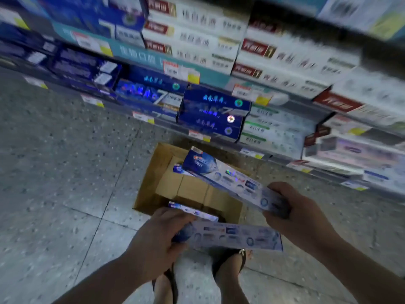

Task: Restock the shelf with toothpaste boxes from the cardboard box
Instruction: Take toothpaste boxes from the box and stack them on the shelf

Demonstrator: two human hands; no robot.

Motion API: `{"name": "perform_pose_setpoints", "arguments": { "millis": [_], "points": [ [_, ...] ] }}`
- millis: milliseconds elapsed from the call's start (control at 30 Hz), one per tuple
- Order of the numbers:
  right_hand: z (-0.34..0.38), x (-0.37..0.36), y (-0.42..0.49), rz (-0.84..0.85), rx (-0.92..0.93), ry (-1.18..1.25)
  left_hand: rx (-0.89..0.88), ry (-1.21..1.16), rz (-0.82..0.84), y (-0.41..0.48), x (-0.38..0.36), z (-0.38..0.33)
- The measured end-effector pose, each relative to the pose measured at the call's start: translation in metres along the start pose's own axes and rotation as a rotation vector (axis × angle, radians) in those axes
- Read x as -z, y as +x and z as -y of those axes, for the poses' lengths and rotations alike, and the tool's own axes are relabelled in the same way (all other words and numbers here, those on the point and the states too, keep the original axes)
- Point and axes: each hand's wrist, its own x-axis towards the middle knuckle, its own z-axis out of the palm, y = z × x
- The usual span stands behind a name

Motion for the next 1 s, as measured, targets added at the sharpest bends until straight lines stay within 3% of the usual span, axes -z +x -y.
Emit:
{"name": "perform_pose_setpoints", "arguments": {
  "millis": [267, 500, 767, 1000],
  "points": [
    [0.059, 0.125, -0.167, -0.334, 0.026, 0.110, -0.226, -0.107, -0.161, -0.068, 0.122, -0.126],
    [0.058, 0.201, -0.342, -0.643, -0.049, 0.328, -0.498, -0.112, -0.027, -0.119, 0.192, -0.255],
    [-0.009, 0.242, -0.532, -1.003, -0.199, 0.295, -0.748, -0.049, 0.120, -0.155, 0.167, -0.413],
    [-0.116, 0.269, -0.686, -1.144, -0.276, 0.356, -0.907, -0.073, 0.206, -0.191, 0.063, -0.565]
  ]
}}
